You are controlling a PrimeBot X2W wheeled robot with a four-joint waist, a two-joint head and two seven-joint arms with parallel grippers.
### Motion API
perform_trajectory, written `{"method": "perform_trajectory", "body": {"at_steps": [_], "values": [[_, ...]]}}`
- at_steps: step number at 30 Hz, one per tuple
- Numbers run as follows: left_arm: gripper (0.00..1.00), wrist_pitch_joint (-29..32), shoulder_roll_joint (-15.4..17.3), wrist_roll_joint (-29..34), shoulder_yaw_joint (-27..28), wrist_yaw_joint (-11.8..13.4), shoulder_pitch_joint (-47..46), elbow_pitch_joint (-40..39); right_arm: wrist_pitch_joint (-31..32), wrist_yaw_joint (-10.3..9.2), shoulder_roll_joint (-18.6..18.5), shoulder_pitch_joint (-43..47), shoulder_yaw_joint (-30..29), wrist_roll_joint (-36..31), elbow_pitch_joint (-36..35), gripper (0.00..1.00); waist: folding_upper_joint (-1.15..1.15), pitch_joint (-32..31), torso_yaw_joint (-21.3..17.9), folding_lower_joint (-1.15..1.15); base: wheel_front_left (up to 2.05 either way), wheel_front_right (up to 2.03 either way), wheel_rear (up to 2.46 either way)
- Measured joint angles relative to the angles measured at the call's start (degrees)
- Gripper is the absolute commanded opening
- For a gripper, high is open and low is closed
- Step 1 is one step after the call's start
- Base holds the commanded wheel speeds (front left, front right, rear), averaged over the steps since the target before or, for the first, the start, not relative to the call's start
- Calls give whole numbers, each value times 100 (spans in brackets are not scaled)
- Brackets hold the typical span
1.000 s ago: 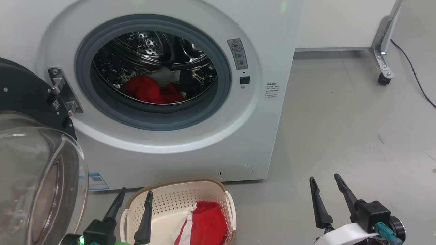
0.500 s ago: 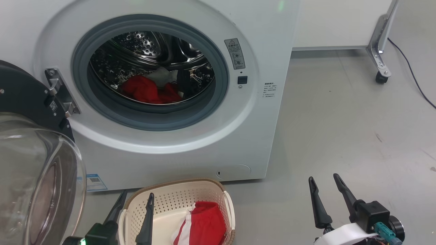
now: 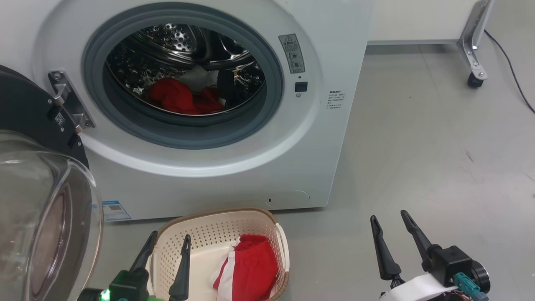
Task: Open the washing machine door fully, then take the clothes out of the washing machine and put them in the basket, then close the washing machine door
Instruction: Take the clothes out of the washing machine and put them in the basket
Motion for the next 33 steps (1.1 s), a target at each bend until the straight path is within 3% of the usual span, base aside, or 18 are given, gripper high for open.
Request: {"method": "perform_trajectory", "body": {"at_steps": [16, 27, 33], "values": [[100, 422, -88, -196, -74, -11, -1452, 414, 0, 94, -8, -566, 302, -44, -286, 100, 0, 1071, -57, 0, 0, 0, 0], [100, 1129, -85, -202, -276, -469, -3231, 968, -1, 119, -29, -1205, 559, 33, -450, 100, 0, 1935, -174, 1, 0, 0, 0], [100, 1595, 134, -201, -235, -584, -4112, 1359, -1, 115, -36, -1452, 691, 167, -472, 100, 0, 2360, -280, 1, 0, 0, 0]]}}
